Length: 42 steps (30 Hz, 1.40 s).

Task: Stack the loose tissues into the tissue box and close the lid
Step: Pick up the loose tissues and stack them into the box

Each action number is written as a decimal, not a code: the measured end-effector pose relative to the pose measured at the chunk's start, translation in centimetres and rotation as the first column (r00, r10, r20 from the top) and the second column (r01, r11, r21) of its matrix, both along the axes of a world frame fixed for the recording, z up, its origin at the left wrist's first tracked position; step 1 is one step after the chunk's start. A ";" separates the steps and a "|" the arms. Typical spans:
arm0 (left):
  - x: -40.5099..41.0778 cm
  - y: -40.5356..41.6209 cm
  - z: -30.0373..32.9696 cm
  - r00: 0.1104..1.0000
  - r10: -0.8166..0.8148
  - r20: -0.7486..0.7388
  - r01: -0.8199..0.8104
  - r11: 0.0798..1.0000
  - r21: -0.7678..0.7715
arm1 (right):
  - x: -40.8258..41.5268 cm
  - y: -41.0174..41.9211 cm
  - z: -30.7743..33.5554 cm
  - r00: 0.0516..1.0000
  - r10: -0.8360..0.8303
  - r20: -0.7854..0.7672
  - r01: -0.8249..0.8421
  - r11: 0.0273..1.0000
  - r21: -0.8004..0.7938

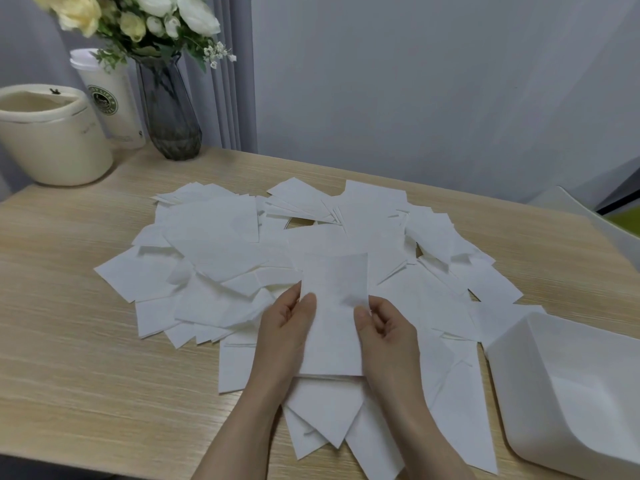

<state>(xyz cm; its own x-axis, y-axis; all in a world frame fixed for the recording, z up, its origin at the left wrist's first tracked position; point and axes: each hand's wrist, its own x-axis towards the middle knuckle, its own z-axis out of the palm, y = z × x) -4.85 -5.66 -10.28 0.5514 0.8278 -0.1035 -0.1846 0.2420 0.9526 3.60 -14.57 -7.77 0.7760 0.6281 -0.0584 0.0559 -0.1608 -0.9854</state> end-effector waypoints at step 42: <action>0.5 -0.6 2.3 0.980 0.188 0.067 -0.185 0.981 -0.052 | -0.4 -1.7 0.5 0.984 -0.079 0.162 0.068 0.995 0.076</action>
<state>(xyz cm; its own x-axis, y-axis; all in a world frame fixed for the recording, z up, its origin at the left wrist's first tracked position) -4.31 -6.30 -7.99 0.3953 0.9120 -0.1094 -0.2977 0.2399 0.9240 3.24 -16.22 -7.26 0.8156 0.5670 0.1159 0.2089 -0.1017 -0.9726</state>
